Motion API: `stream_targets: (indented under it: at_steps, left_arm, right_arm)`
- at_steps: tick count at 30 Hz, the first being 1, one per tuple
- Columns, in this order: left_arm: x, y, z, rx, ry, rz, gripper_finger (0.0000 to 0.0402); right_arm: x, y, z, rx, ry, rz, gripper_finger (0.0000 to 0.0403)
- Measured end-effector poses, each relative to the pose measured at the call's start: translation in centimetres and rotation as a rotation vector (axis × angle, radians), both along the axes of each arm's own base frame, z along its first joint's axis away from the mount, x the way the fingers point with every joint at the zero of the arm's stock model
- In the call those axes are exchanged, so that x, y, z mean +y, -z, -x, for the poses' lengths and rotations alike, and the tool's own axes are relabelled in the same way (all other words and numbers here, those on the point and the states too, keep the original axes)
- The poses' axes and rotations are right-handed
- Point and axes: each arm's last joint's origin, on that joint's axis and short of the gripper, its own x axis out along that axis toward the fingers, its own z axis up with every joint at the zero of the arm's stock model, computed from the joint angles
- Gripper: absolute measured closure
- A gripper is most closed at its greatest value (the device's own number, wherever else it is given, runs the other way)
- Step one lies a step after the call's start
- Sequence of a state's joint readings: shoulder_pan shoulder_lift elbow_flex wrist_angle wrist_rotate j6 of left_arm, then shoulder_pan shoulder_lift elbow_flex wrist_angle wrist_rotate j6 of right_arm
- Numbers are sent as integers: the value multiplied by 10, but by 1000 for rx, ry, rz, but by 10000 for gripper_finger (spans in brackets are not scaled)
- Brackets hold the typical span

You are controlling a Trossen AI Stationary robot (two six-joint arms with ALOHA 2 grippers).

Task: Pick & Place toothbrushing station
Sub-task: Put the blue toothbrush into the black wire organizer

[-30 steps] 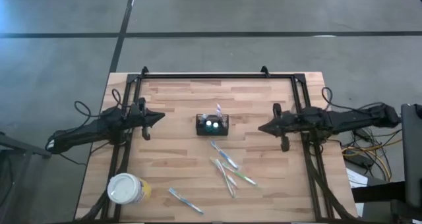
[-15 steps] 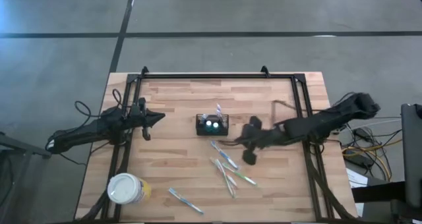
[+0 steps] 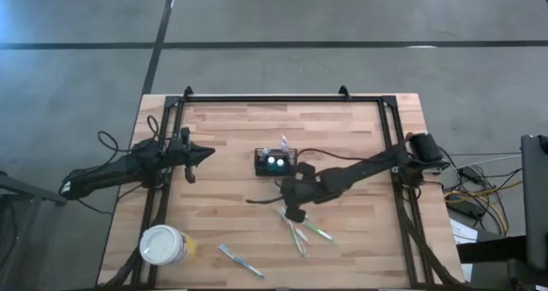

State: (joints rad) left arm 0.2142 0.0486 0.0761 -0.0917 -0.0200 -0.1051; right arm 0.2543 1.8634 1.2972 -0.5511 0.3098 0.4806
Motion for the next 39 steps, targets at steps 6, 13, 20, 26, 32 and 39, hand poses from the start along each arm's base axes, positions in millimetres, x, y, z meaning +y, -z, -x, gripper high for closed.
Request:
stream_targets:
  at_steps: [6, 13, 20, 26, 32, 39]
  left_arm:
    - [0, 0, 0, 0, 0, 0, 392]
    - [-1, 0, 0, -3, 19, 14, 392]
    - [-1, 0, 0, -5, 27, 20, 392]
    - [-1, 0, 0, -3, 27, 10, 392]
    - [-1, 0, 0, -3, 27, 10, 392]
    - [-1, 0, 0, -4, 27, 14, 392]
  right_arm:
    - [0, 2, 1, 77, 95, -21, 328]
    - [-1, 12, 8, 94, 189, -79, 249]
    - [-2, 19, 10, 78, 238, -77, 206]
    - [-2, 27, 9, 27, 216, -87, 202]
    - [-2, 30, 9, 8, 229, -101, 202]
    - [6, 40, 15, -19, 222, -122, 202]
